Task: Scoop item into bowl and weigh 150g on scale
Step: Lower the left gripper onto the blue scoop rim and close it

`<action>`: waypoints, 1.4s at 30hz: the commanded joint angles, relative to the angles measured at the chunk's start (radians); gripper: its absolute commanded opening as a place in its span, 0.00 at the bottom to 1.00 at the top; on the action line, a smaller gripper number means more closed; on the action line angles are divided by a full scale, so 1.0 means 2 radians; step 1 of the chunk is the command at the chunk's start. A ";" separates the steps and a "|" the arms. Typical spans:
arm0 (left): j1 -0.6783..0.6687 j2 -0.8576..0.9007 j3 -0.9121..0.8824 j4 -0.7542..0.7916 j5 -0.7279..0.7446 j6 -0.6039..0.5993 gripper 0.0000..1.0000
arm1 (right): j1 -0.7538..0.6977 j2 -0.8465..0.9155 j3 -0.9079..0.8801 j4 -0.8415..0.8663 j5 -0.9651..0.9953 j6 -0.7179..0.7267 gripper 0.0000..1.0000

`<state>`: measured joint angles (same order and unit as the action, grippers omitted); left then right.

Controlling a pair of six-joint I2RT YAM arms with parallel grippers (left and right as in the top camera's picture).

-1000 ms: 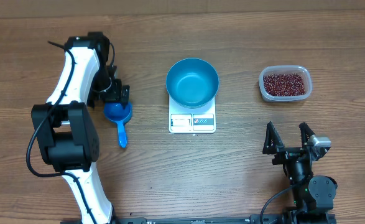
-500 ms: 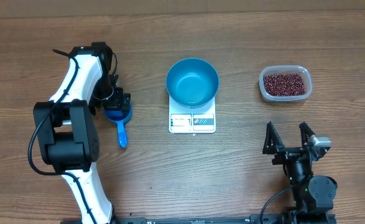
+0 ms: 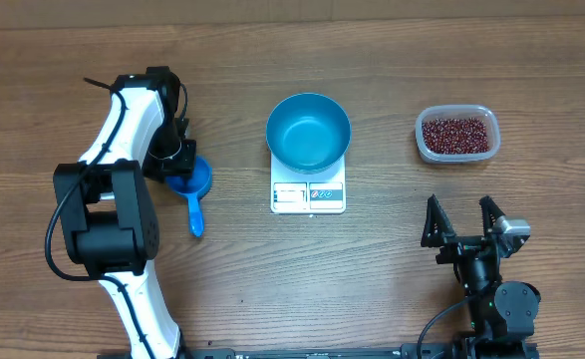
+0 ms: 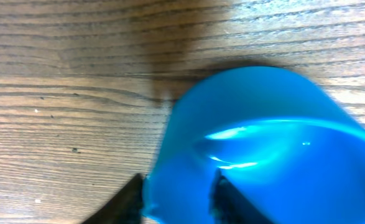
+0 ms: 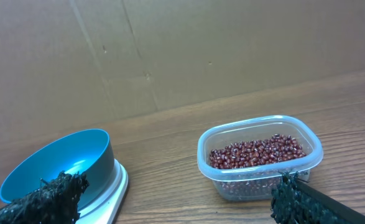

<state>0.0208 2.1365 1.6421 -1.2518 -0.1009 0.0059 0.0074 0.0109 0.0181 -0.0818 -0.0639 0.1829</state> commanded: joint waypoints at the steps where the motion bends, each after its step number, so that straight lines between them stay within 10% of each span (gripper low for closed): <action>1: 0.000 0.005 -0.002 0.000 -0.003 0.001 0.24 | 0.002 -0.004 -0.005 0.002 -0.001 0.001 1.00; 8: 0.000 0.005 -0.002 0.000 -0.003 0.001 0.04 | 0.002 -0.004 -0.005 0.002 -0.001 0.001 1.00; 42: 0.000 0.005 0.088 0.014 -0.004 -0.006 0.04 | 0.002 -0.004 -0.005 0.002 -0.001 0.001 1.00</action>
<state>0.0208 2.1365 1.7344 -1.2198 -0.1017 0.0029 0.0071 0.0109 0.0181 -0.0826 -0.0635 0.1829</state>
